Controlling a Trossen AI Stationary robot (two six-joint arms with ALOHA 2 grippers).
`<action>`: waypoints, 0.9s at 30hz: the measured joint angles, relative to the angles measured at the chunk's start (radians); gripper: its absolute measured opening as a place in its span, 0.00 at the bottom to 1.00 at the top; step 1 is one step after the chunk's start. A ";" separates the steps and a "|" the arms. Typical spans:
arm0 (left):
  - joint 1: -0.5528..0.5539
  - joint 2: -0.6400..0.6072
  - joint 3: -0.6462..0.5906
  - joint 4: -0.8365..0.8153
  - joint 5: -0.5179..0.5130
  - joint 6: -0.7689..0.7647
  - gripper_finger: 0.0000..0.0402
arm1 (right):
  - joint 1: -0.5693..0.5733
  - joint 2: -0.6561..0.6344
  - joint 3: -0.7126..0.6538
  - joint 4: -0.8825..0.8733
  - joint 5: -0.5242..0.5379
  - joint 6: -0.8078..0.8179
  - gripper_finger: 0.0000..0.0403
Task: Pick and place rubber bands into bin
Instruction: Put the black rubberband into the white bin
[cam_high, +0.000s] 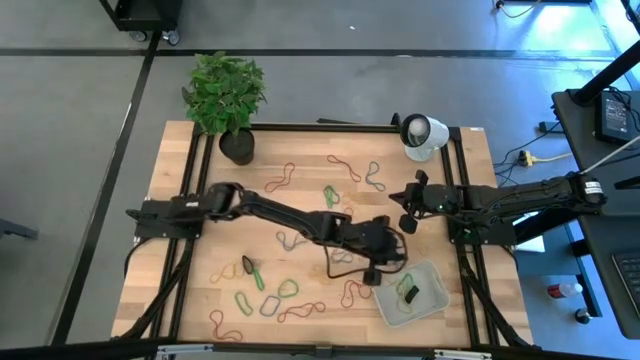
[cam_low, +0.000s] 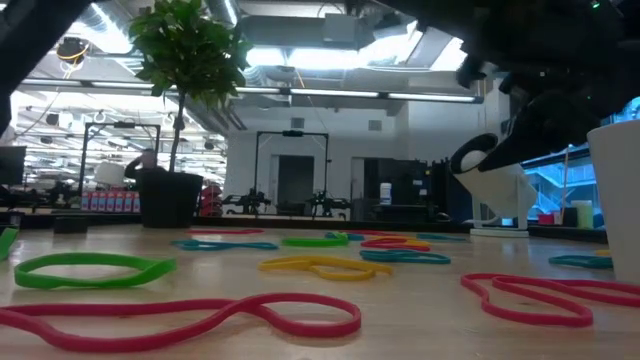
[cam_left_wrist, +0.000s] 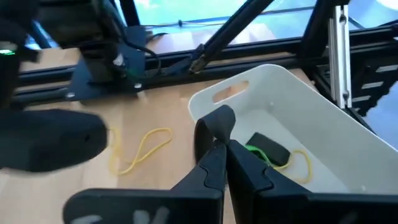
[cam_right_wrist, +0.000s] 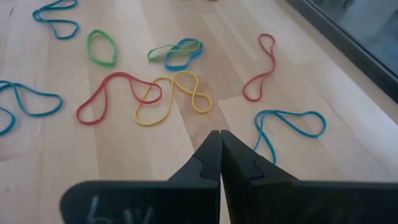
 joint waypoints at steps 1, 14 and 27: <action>-0.002 0.025 0.036 -0.015 0.013 0.000 0.00 | 0.000 0.000 0.000 0.000 0.000 0.000 0.01; -0.040 0.195 0.207 -0.113 0.089 -0.030 0.00 | 0.000 0.000 0.000 0.003 0.000 -0.001 0.01; -0.040 0.196 0.199 -0.116 0.006 -0.114 0.19 | 0.000 0.000 0.000 0.004 0.000 -0.002 0.01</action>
